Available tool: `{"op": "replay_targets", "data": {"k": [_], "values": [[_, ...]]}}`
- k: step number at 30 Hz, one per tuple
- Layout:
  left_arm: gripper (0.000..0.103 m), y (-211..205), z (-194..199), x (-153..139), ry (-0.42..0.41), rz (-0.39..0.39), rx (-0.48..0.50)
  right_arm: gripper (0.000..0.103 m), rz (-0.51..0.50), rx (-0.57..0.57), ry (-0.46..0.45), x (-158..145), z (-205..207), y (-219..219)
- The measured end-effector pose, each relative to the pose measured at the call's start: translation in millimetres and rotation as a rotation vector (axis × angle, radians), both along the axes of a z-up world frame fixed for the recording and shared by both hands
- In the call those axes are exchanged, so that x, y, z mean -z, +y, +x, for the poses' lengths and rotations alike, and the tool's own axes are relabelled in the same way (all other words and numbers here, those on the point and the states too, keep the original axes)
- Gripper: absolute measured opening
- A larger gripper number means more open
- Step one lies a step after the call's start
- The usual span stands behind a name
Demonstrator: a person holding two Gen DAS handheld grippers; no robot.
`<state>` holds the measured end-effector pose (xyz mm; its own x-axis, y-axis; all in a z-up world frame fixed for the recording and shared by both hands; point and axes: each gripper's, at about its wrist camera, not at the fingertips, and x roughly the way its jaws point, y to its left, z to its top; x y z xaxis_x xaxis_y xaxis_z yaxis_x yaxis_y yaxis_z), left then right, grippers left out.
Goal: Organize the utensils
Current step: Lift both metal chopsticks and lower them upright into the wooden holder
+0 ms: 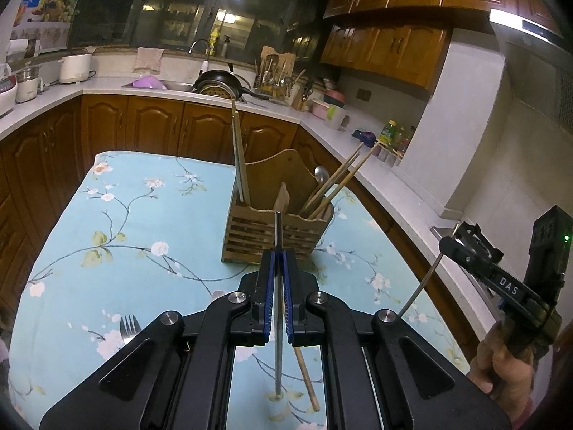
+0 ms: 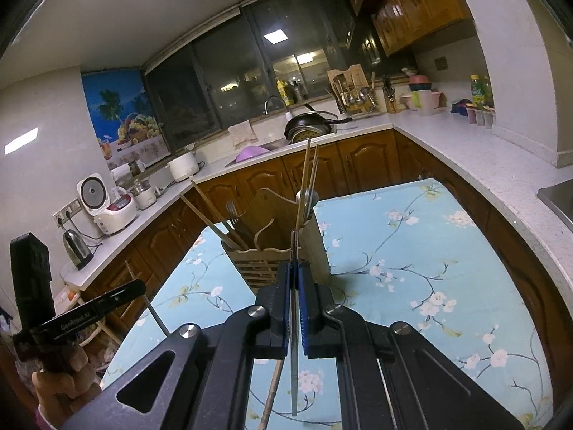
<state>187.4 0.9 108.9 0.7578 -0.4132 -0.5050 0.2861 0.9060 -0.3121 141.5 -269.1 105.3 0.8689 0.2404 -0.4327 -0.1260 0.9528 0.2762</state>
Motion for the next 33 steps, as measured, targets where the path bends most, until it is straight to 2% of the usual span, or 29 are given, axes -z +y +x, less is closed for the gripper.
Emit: {"op": "replay_targets", "data": {"k": [8, 16, 25, 29, 33], "values": [[0.004, 0, 10, -12, -0.035, -0.021, -0.016, 0.005, 0.01, -0.005, -0.035, -9, 15, 3], [0.004, -8, 38, -48, -0.144, -0.018, -0.049, 0.005, 0.015, -0.007, -0.135, -42, 43, 8], [0.004, -20, 81, -95, -0.323, 0.004, -0.125, 0.005, 0.061, 0.025, -0.289, -73, 93, 8], [0.004, -25, 102, -96, -0.359, 0.013, -0.16, 0.005, 0.068, 0.059, -0.319, -74, 111, 3], [0.004, -30, 120, -83, -0.365, 0.016, -0.194, 0.005, 0.054, 0.073, -0.338, -68, 124, 3]]}}
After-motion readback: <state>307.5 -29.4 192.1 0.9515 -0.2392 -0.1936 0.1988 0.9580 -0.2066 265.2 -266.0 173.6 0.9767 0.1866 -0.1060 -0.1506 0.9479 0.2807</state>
